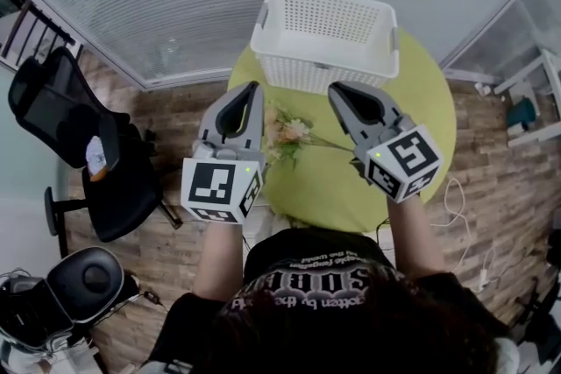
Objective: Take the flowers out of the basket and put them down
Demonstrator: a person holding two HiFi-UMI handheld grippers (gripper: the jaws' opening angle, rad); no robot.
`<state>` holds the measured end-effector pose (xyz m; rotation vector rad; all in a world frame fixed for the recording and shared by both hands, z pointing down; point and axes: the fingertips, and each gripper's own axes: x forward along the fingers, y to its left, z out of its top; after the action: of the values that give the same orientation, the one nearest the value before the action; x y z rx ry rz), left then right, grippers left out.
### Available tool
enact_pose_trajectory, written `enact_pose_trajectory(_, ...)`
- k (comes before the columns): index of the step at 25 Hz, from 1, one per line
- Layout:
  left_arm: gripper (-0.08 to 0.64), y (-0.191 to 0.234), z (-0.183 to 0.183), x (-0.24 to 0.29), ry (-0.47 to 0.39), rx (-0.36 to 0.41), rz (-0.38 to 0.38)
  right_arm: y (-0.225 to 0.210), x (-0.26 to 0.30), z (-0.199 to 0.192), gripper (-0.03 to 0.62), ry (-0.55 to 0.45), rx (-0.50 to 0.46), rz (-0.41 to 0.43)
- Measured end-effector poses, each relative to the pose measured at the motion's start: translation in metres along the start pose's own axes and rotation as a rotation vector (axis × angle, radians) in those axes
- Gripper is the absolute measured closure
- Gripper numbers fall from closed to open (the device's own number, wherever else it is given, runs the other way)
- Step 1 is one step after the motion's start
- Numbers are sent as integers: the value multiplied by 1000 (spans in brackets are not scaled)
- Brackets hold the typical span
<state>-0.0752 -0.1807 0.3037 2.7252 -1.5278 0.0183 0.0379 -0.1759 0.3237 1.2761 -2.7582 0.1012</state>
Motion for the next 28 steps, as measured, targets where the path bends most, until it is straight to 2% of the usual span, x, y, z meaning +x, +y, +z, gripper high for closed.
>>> enact_pose_trajectory(4,558,-4,0,0,-7,1,-4,-1,-11,21,565,-71,-14,-41)
enact_pose_trajectory(8,558,-6,1,1,-9,1,-9,-5,-18,31,565,-106,57,-62)
enact_pose_trajectory(10,558,-6,2,1,-13,1,-8,-6,-20,34,565,-117,50,-77)
enact_pose_trajectory(15,558,-6,5,2,-16,4,-2,-9,-22,34,565,-114,2,-101)
enact_pose_trajectory(20,558,-7,5,3,-10,7,0,-9,-21,32,565,-109,13,-92)
enact_pose_trajectory(28,558,-10,8,6,-12,17,-4,-13,-24,33,566,-112,-34,-122)
